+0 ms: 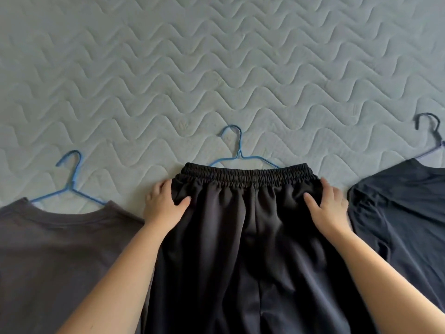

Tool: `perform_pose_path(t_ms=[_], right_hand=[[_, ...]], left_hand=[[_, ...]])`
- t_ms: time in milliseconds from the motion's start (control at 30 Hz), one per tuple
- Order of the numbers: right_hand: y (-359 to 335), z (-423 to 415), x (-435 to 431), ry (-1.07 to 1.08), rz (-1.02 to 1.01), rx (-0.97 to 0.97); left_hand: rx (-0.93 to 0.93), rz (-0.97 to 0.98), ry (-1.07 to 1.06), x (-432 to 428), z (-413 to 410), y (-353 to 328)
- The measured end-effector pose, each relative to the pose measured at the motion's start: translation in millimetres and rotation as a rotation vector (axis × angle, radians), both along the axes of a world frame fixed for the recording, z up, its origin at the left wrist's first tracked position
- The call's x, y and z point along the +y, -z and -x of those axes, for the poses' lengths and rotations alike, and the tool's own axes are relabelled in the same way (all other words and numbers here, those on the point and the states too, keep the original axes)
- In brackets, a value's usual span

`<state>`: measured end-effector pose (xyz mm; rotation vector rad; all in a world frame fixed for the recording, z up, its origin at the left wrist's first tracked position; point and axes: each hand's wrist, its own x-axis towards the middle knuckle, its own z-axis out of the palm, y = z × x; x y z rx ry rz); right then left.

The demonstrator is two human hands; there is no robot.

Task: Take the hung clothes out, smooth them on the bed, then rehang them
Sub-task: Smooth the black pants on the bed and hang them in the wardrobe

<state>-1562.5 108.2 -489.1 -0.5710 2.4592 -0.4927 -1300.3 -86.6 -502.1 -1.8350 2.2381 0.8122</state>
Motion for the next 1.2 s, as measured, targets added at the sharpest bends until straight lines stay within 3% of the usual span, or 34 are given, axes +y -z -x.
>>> perform_pose_path(t_ms=[100,333,600,700,767,867,967,1200], right_hand=[[6,7,-12,0.001,-0.018,0.026],[18,19,-19,0.041,-0.084,0.076],[-4,42,-22,0.077,-0.082,-0.174],[-30,39,-15,0.124,-0.001,-0.280],[-53,32,-5,0.107,0.041,-0.289],[-90,18,20,0.079,0.057,-0.172],[-114,4,63,0.121,0.085,-0.180],[-164,-43,170,0.268,0.098,-0.208]], left_hand=[[-0.030,0.030,-0.057,-7,0,9],[0.132,-0.038,-0.189,-25,-5,16],[-0.098,-0.116,-0.094,-27,7,-2],[-0.158,-0.100,-0.130,-12,20,-27],[-0.064,-0.123,-0.203,3,24,-48],[-0.024,-0.121,-0.118,33,10,-87],[0.067,-0.140,-0.088,71,-18,-126],[0.215,-0.271,-0.251,178,-57,-222]])
